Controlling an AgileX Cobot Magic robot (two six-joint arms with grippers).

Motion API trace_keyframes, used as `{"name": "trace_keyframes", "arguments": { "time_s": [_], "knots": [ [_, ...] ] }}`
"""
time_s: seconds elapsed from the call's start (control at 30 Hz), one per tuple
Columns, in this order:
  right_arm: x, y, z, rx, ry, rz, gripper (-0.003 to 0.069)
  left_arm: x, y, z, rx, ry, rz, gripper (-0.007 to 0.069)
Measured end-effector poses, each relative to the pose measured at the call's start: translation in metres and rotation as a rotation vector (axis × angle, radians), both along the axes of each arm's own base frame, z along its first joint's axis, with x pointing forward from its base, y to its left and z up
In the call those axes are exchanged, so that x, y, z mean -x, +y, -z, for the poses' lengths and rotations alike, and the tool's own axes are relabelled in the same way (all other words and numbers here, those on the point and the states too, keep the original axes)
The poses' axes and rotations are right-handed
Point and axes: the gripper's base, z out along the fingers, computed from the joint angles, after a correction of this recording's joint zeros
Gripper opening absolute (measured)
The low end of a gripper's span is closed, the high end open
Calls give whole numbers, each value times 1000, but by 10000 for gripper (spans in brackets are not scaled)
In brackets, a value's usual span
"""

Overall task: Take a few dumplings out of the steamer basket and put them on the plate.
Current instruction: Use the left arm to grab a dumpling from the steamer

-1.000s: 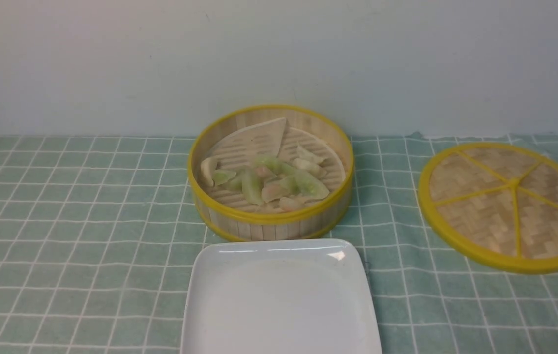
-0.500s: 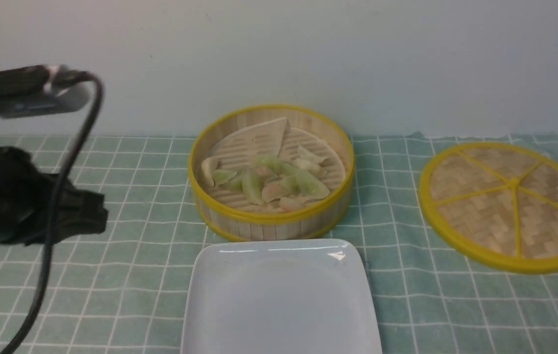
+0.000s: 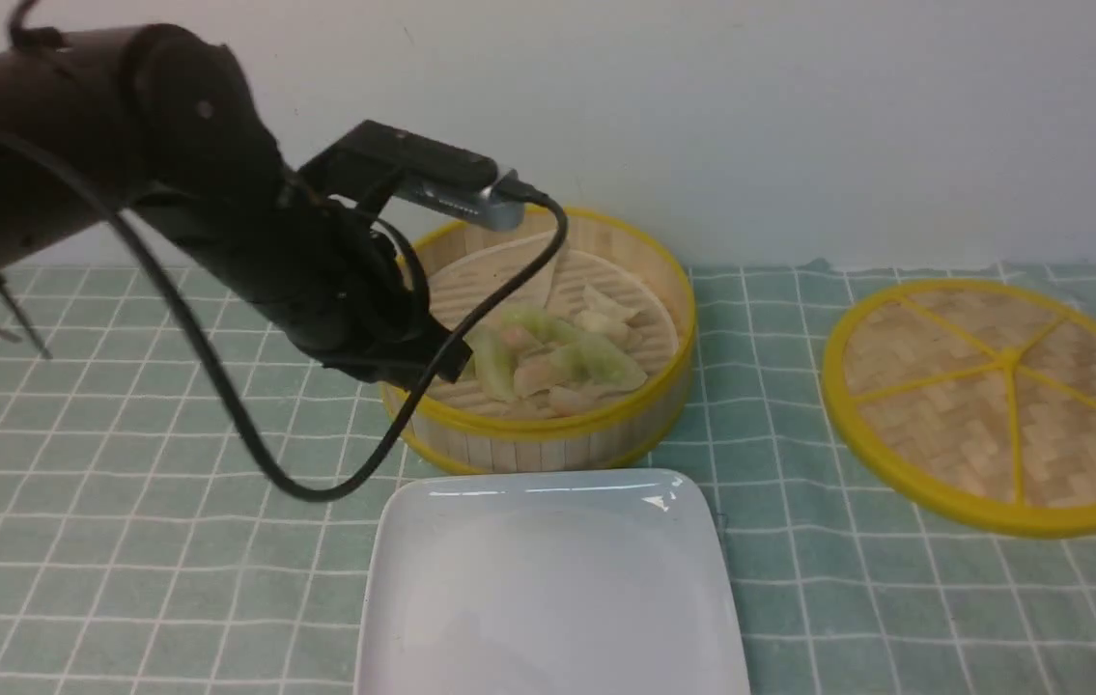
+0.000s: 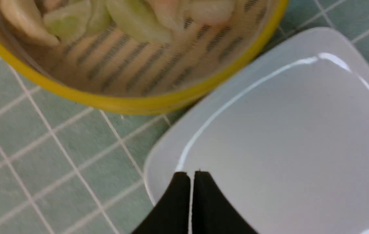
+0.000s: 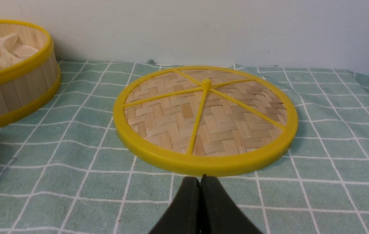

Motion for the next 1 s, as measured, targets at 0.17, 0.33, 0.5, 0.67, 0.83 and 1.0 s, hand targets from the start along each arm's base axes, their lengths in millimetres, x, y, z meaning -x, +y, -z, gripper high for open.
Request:
{"name": "trace_keyframes", "arguments": {
  "time_s": [0.17,0.33,0.5,0.67,0.83,1.0],
  "knots": [
    [0,0,0,0,0,0,-14,-39,-8,20,-62,-92,18,78],
    [0,0,0,0,0,0,-14,-75,-14,55,-153,-151,32,296],
    [0,0,0,0,0,0,-14,-91,-12,85,-257,-166,54,437],
    [0,0,0,0,0,0,-14,-102,-13,104,-288,-215,75,468],
    [0,0,0,0,0,0,-14,-105,-15,110,-277,-225,64,444],
    [0,0,0,0,0,0,-14,-105,-19,110,-253,-223,32,269]
  ]
}}
